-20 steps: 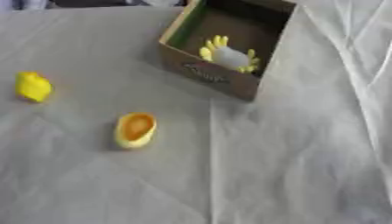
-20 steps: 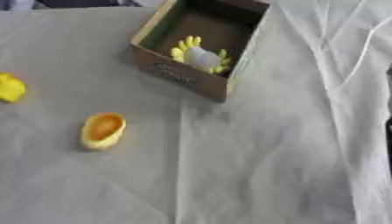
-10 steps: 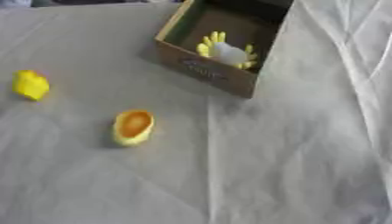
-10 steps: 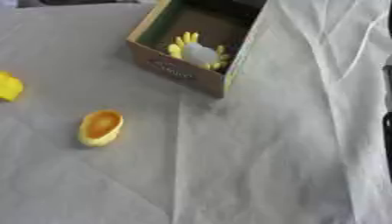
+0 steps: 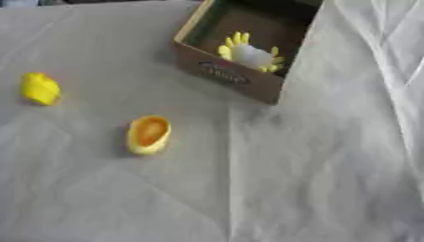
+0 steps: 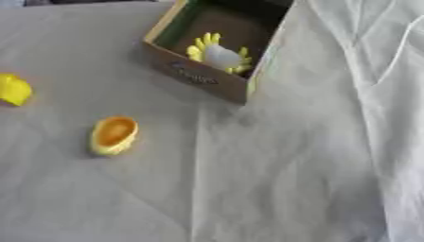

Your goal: Pick up objects on the table and place them in the box.

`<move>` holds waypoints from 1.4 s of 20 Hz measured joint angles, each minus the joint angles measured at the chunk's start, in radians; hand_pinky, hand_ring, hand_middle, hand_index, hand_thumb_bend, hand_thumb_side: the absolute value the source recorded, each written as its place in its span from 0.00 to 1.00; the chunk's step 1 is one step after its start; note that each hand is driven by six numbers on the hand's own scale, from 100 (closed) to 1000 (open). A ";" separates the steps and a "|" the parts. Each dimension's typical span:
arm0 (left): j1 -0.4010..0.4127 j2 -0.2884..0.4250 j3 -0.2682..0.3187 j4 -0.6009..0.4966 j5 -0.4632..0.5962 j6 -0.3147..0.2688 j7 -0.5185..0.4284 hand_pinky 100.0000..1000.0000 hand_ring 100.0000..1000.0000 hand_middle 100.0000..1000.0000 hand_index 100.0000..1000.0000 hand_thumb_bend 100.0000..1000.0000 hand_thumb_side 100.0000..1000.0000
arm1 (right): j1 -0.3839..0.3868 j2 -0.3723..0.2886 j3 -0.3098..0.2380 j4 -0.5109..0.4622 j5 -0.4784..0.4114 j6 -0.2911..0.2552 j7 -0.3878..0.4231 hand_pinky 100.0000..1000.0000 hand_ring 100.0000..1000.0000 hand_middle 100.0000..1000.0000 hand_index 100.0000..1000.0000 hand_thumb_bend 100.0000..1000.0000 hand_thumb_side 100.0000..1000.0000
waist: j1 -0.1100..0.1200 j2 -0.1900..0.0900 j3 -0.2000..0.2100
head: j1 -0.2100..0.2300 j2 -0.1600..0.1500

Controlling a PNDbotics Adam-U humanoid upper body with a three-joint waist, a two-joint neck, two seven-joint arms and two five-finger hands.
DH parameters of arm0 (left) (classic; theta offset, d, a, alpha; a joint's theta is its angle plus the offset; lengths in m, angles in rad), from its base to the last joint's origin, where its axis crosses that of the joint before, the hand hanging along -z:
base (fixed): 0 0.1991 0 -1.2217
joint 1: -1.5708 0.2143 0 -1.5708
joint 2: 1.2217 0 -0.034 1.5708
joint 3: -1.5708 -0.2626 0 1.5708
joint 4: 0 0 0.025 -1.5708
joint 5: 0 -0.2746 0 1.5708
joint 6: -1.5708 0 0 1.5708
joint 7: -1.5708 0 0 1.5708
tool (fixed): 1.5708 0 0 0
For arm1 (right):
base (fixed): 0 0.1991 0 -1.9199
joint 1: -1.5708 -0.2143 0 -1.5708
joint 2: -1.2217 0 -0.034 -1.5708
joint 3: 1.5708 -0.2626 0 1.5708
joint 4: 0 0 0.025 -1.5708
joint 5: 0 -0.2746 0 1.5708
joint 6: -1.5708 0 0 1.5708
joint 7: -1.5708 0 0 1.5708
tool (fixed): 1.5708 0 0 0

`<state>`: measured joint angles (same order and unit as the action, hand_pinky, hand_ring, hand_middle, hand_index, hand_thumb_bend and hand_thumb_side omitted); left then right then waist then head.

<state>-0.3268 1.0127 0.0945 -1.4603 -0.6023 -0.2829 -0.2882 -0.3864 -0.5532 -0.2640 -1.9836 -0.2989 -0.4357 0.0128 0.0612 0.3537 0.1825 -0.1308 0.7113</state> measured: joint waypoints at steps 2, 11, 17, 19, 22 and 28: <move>-0.020 0.000 -0.026 0.035 0.000 -0.017 -0.025 0.94 0.90 0.87 0.92 0.76 0.00 | 0.000 0.000 0.001 0.000 0.000 0.001 0.002 0.88 1.00 0.67 0.86 0.00 0.53 | 0.001 0.000 -0.004 | 0.003 0.000; -0.127 -0.014 -0.125 0.140 -0.089 -0.120 0.056 0.89 0.83 0.78 0.91 0.76 0.00 | -0.009 0.000 0.012 0.000 -0.003 0.004 0.019 0.88 1.00 0.67 0.86 0.00 0.52 | 0.003 0.001 -0.026 | 0.014 -0.001; -0.200 -0.054 -0.170 0.225 -0.168 -0.194 0.169 0.88 0.83 0.78 0.91 0.76 0.00 | -0.015 0.001 0.019 0.000 -0.009 0.004 0.033 0.88 1.00 0.66 0.86 0.00 0.52 | 0.002 0.009 -0.039 | 0.022 -0.002; -0.225 -0.071 -0.181 0.255 -0.180 -0.211 0.179 0.87 0.83 0.79 0.91 0.76 0.00 | -0.019 0.003 0.022 0.000 -0.011 0.004 0.038 0.88 1.00 0.66 0.86 0.00 0.52 | 0.002 0.015 -0.044 | 0.026 -0.008; -0.265 -0.101 -0.195 0.299 -0.181 -0.234 0.179 0.87 0.83 0.80 0.90 0.73 0.00 | -0.027 0.003 0.027 0.000 -0.012 0.005 0.046 0.88 1.00 0.66 0.86 0.00 0.52 | 0.004 0.022 -0.057 | 0.031 -0.013; -0.323 -0.150 -0.204 0.364 -0.141 -0.258 0.154 0.85 0.84 0.84 0.90 0.64 0.00 | -0.038 0.004 0.032 0.000 -0.017 0.006 0.058 0.88 1.00 0.65 0.86 0.00 0.52 | 0.006 0.035 -0.075 | 0.041 -0.025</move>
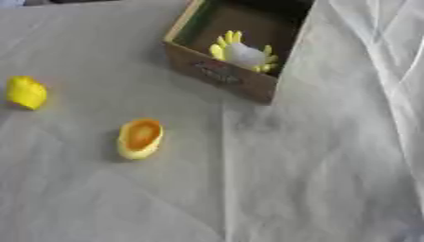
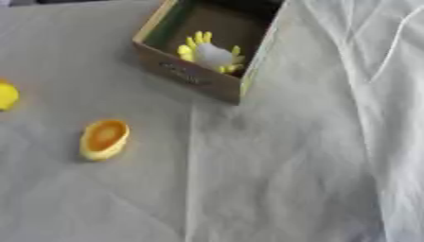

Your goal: Pick up objects on the table and place them in the box.

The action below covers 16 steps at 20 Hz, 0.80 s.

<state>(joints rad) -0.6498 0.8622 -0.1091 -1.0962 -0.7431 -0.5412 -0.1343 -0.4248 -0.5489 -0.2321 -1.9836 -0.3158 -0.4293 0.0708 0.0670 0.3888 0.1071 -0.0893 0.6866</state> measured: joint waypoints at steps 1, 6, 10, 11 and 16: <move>-0.008 -0.005 0.000 0.010 0.004 0.001 -0.004 0.85 0.84 0.84 0.90 0.64 0.00 | -0.004 0.000 0.001 0.000 -0.001 0.001 0.001 0.88 1.00 0.65 0.86 0.00 0.52 | 0.001 0.001 -0.003 | 0.001 -0.003; -0.050 -0.031 0.011 0.062 0.004 0.012 -0.012 0.85 0.85 0.85 0.91 0.63 0.00 | -0.014 0.001 0.007 0.000 -0.004 0.003 0.011 0.88 1.00 0.65 0.86 0.00 0.52 | 0.005 0.013 -0.014 | 0.010 -0.012; -0.075 -0.050 0.025 0.103 -0.013 0.022 -0.009 0.85 0.86 0.86 0.91 0.59 0.00 | -0.024 0.004 0.014 0.000 -0.008 0.004 0.020 0.88 1.00 0.64 0.86 0.00 0.52 | 0.006 0.022 -0.027 | 0.020 -0.021; -0.083 -0.056 0.028 0.113 -0.015 0.024 -0.007 0.85 0.86 0.86 0.91 0.57 0.00 | -0.025 0.006 0.017 0.000 -0.010 0.004 0.023 0.88 1.00 0.64 0.86 0.00 0.52 | 0.006 0.025 -0.030 | 0.023 -0.025; -0.113 -0.079 0.037 0.147 -0.018 0.025 -0.007 0.84 0.86 0.85 0.90 0.48 0.00 | -0.043 0.008 0.025 0.000 -0.016 0.004 0.040 0.88 1.00 0.64 0.86 0.00 0.52 | 0.014 0.038 -0.050 | 0.035 -0.038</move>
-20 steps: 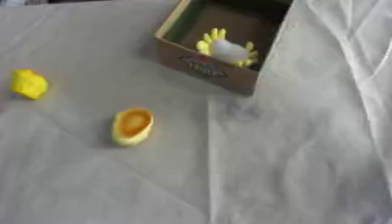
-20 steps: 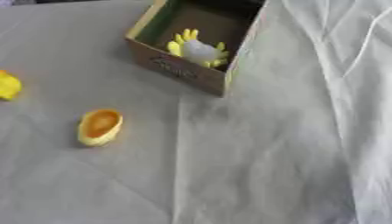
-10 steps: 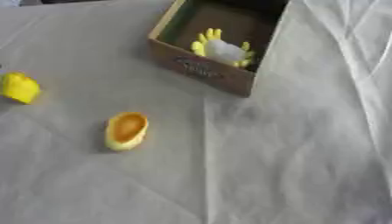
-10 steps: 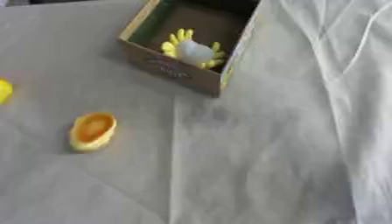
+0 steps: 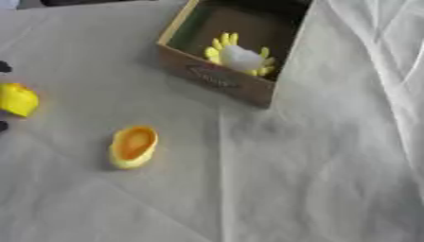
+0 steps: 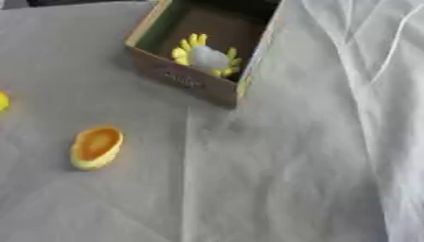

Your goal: Pick up objects on the table and place them in the box.

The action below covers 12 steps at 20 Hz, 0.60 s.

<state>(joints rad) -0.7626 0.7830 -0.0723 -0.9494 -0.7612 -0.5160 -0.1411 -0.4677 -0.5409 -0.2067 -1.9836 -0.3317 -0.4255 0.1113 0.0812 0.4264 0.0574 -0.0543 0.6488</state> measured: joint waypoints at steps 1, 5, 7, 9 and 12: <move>-0.004 -0.002 0.001 0.004 0.001 0.000 -0.001 0.83 0.85 0.84 0.89 0.44 0.00 | -0.003 0.000 0.002 0.000 -0.002 0.001 0.002 0.88 1.00 0.64 0.86 0.00 0.52 | 0.001 0.002 -0.004 | 0.001 0.000; -0.018 -0.011 0.003 0.015 0.004 0.008 -0.015 0.68 0.69 0.62 0.69 0.35 0.00 | -0.011 0.000 0.005 0.000 -0.012 0.003 0.008 0.88 1.00 0.64 0.86 0.00 0.52 | 0.006 0.005 -0.012 | 0.005 -0.001; -0.021 -0.011 0.003 0.017 -0.005 0.013 -0.018 0.61 0.59 0.53 0.62 0.32 0.00 | -0.015 0.000 0.005 0.000 -0.015 0.004 0.008 0.88 1.00 0.64 0.86 0.00 0.52 | 0.008 0.005 -0.013 | 0.007 -0.001; -0.021 -0.011 0.003 0.016 -0.015 0.018 -0.013 0.55 0.49 0.45 0.54 0.33 0.00 | -0.016 0.000 0.005 0.000 -0.018 0.005 0.008 0.88 1.00 0.64 0.86 0.00 0.52 | 0.009 0.005 -0.013 | 0.008 0.000; -0.021 -0.011 0.002 0.010 -0.029 0.025 0.008 0.51 0.40 0.38 0.47 0.36 0.00 | -0.016 0.000 0.005 0.000 -0.019 0.008 0.007 0.88 1.00 0.64 0.86 0.00 0.52 | 0.009 0.005 -0.011 | 0.009 0.000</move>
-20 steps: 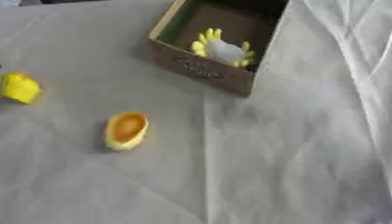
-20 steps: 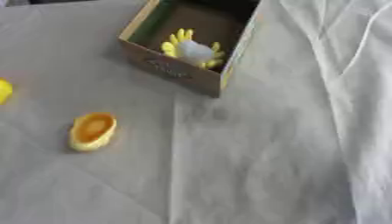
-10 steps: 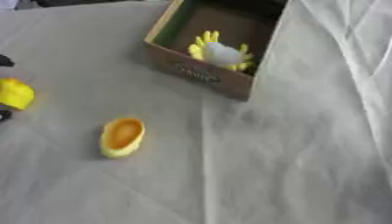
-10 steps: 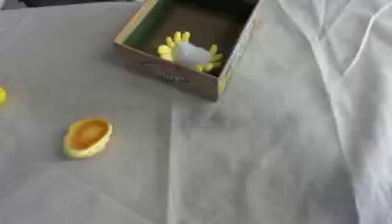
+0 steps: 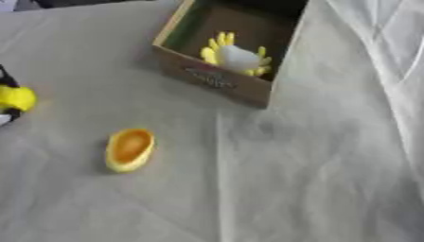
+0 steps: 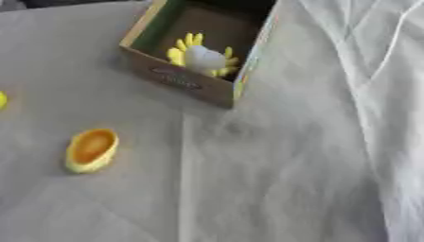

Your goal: Pick up objects on the table and place them in the box.

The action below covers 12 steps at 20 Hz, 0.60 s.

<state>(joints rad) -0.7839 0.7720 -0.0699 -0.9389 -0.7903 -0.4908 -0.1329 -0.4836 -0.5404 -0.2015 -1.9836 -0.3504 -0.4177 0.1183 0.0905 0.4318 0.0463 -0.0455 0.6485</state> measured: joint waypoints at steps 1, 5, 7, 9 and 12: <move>0.000 0.000 0.000 -0.004 -0.006 0.003 0.012 0.50 0.37 0.35 0.45 0.38 0.00 | 0.000 0.000 0.000 0.000 0.000 0.000 0.000 0.88 1.00 0.64 0.86 0.00 0.52 | 0.000 0.000 0.001 | 0.000 0.000; 0.000 0.000 0.000 -0.025 -0.038 0.022 0.071 0.43 0.31 0.29 0.39 0.41 0.00 | 0.000 0.000 0.000 0.000 0.000 0.003 -0.001 0.88 1.00 0.64 0.86 0.00 0.52 | 0.003 -0.001 0.004 | 0.001 0.001; 0.000 0.000 -0.001 -0.037 -0.050 0.030 0.100 0.43 0.31 0.29 0.39 0.41 0.00 | 0.001 0.000 0.000 0.000 -0.001 0.005 0.000 0.88 1.00 0.64 0.86 0.00 0.53 | 0.006 -0.002 0.005 | 0.001 0.001; 0.000 0.001 -0.005 -0.056 -0.052 0.031 0.118 0.44 0.31 0.30 0.40 0.39 0.00 | 0.002 0.000 0.000 0.000 -0.002 0.008 0.000 0.88 1.00 0.64 0.86 0.00 0.53 | 0.007 -0.005 0.008 | 0.001 0.002; -0.003 0.002 -0.013 -0.107 -0.024 0.024 0.116 0.44 0.32 0.30 0.40 0.36 0.00 | 0.009 0.000 0.000 0.000 -0.002 0.009 -0.001 0.88 1.00 0.64 0.86 0.00 0.53 | 0.011 -0.014 0.014 | 0.000 0.006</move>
<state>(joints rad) -0.7872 0.7743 -0.0831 -1.0463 -0.8142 -0.4663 -0.0167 -0.4743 -0.5409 -0.2013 -1.9836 -0.3527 -0.4083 0.1170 0.1016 0.4176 0.0598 -0.0456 0.6541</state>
